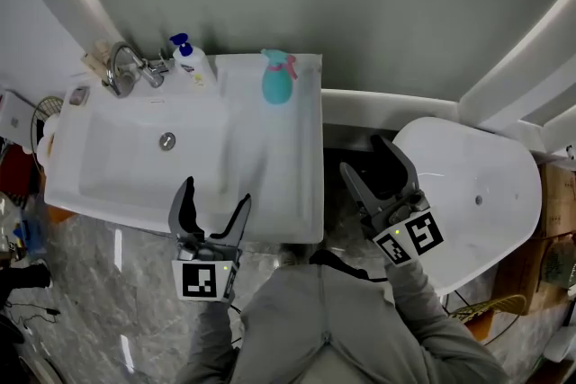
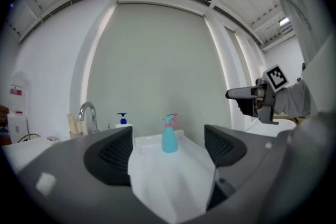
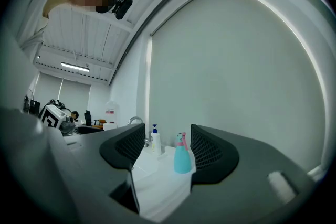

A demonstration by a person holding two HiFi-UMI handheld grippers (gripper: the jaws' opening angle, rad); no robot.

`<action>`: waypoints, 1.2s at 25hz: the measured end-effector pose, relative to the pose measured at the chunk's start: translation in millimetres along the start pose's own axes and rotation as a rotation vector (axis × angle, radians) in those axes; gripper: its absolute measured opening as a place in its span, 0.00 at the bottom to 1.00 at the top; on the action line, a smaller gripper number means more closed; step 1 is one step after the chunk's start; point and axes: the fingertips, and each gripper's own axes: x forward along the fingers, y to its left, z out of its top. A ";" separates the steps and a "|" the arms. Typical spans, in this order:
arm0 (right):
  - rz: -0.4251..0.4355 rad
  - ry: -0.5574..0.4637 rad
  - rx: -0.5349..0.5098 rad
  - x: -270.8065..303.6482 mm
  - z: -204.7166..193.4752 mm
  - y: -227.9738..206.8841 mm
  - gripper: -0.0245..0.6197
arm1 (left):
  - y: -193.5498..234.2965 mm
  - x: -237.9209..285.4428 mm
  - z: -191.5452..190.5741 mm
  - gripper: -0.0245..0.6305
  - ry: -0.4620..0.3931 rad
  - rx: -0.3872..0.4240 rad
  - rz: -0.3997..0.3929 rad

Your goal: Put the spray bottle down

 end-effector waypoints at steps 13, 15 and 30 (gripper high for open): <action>0.006 0.019 -0.034 -2.2 0.8 12.8 0.46 | -7.0 -4.1 7.7 0.73 -0.016 -0.009 -0.006; 0.001 0.023 -0.035 -2.2 -0.1 12.0 0.46 | -7.0 -2.3 8.4 0.73 -0.013 -0.010 -0.008; -0.002 0.022 -0.036 -7.5 3.7 10.5 0.46 | -14.3 1.8 13.5 0.73 -0.033 -0.003 -0.032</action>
